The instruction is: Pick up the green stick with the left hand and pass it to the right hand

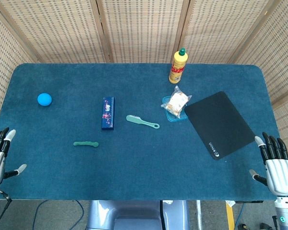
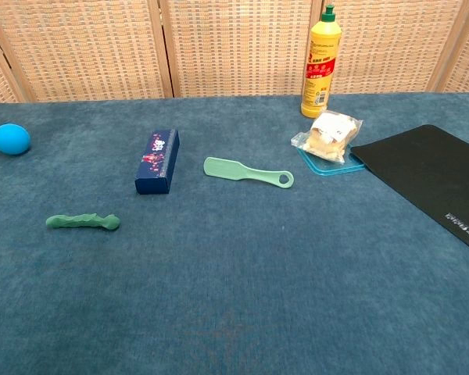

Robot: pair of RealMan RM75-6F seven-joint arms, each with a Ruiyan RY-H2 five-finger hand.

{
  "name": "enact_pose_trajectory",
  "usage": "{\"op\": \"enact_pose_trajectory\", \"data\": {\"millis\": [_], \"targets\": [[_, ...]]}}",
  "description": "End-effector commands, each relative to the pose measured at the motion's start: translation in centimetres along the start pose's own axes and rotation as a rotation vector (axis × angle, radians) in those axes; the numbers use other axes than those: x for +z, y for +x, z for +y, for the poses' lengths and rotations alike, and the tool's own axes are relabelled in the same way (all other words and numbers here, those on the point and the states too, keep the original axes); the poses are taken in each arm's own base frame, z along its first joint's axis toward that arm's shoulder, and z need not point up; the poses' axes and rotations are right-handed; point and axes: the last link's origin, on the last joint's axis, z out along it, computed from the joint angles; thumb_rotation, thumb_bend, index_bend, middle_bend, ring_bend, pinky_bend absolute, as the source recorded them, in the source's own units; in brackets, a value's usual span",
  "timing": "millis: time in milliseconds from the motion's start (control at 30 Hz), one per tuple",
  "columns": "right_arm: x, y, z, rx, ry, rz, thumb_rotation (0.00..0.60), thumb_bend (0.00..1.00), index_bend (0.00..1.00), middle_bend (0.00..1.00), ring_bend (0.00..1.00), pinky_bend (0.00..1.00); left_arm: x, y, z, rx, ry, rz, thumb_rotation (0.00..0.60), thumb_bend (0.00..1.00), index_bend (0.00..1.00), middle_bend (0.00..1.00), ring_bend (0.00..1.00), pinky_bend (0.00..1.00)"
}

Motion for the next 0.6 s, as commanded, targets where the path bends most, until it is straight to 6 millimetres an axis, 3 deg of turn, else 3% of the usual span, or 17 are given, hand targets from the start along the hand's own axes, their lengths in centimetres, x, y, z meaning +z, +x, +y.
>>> {"op": "enact_pose_trajectory", "data": {"millis": [33,433,500,600], "targets": [[0.0,0.1,0.1,0.003,-0.001,-0.002,0.6,0.0,0.0,0.0,0.0,0.0,-0.1,0.0,0.0,0.001,-0.002,-0.002,0.6,0.0,0.0,0.0,0.0,0.0],[-0.3,0.5,0.4,0.016,-0.011,0.005,0.6,0.0,0.0,0.0,0.0,0.0,0.8,-1.6,1.0,-0.019,-0.043,-0.066,0.6,0.0,0.0,0.0,0.0,0.0],[-0.3,0.6,0.7,0.019,-0.02,0.006,0.6,0.0,0.0,0.0,0.0,0.0,1.8,-2.2,1.7,-0.018,-0.066,-0.081,0.6,0.0,0.01,0.0,0.0,0.0],[-0.2,0.8,0.9,0.034,-0.025,0.01,0.6,0.0,0.0,0.0,0.0,0.0,4.0,-3.3,3.4,-0.002,-0.13,-0.115,0.6,0.01,0.11,0.0,0.0,0.0]]}}
